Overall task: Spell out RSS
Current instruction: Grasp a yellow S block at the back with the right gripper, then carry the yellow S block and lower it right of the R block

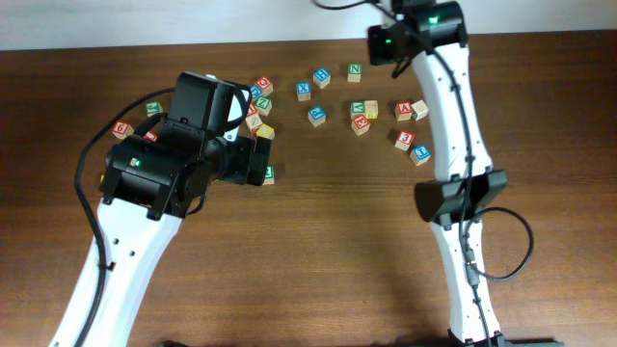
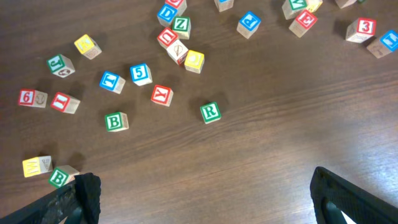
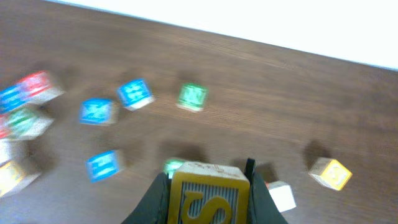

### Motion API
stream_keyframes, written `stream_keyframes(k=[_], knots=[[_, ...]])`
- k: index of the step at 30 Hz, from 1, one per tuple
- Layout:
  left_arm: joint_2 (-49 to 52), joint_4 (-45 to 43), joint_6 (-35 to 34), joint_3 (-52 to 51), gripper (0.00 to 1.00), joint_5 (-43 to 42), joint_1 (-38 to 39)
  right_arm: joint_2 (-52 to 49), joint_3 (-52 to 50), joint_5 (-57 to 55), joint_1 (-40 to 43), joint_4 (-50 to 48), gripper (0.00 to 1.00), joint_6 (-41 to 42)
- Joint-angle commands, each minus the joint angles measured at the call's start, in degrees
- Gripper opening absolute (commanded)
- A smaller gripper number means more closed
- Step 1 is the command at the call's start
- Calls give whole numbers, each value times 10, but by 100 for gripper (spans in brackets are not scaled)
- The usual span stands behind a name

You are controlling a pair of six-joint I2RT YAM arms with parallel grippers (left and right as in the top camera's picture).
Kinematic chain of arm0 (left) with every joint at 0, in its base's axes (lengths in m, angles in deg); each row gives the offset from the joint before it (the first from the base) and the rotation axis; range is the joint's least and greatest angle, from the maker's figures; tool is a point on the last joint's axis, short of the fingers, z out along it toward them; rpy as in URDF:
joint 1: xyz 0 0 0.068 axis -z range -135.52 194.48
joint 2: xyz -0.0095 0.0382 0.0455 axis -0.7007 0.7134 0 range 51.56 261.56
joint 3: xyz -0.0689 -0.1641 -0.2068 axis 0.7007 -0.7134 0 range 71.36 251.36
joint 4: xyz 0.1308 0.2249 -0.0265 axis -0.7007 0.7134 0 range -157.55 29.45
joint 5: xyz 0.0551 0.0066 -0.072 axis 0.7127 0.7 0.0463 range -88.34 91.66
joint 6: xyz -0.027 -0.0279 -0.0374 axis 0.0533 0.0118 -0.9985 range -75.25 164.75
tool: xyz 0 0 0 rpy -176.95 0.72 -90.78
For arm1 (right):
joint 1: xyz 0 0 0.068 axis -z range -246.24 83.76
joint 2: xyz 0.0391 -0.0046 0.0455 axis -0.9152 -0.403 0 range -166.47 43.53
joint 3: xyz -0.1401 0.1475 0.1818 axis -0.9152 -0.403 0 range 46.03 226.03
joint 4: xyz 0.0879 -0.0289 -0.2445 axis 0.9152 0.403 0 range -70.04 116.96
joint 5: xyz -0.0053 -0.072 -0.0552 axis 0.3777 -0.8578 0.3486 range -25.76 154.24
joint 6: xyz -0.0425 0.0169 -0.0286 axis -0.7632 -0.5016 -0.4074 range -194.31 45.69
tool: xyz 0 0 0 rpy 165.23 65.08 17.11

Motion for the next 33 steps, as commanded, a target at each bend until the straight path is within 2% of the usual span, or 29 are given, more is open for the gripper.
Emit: stream_keyframes(k=[1, 6, 9, 12, 16, 21, 26, 33], knots=[[-3, 0, 9, -2, 99, -5, -2, 41, 27, 21, -47, 19, 4, -31], [-3, 0, 9, -2, 99, -5, -2, 90, 22, 20, -92, 30, 4, -37], [-3, 0, 9, -2, 99, -5, -2, 114, -26, 19, -93, 32, 4, -54], [-3, 0, 9, -2, 99, -5, -2, 177, -190, -21, -119, -9, 5, -82], [-3, 0, 9, -2, 99, -5, -2, 316, -505, -19, -139, -156, 4, -82], [-3, 0, 9, -2, 99, -5, -2, 429, -801, -18, -139, -315, 4, -92], [-3, 0, 9, -2, 99, -5, -2, 430, -917, -16, -136, -415, 4, -92], [-3, 0, 9, -2, 99, -5, -2, 427, -939, -1, -99, -438, 4, -89]])
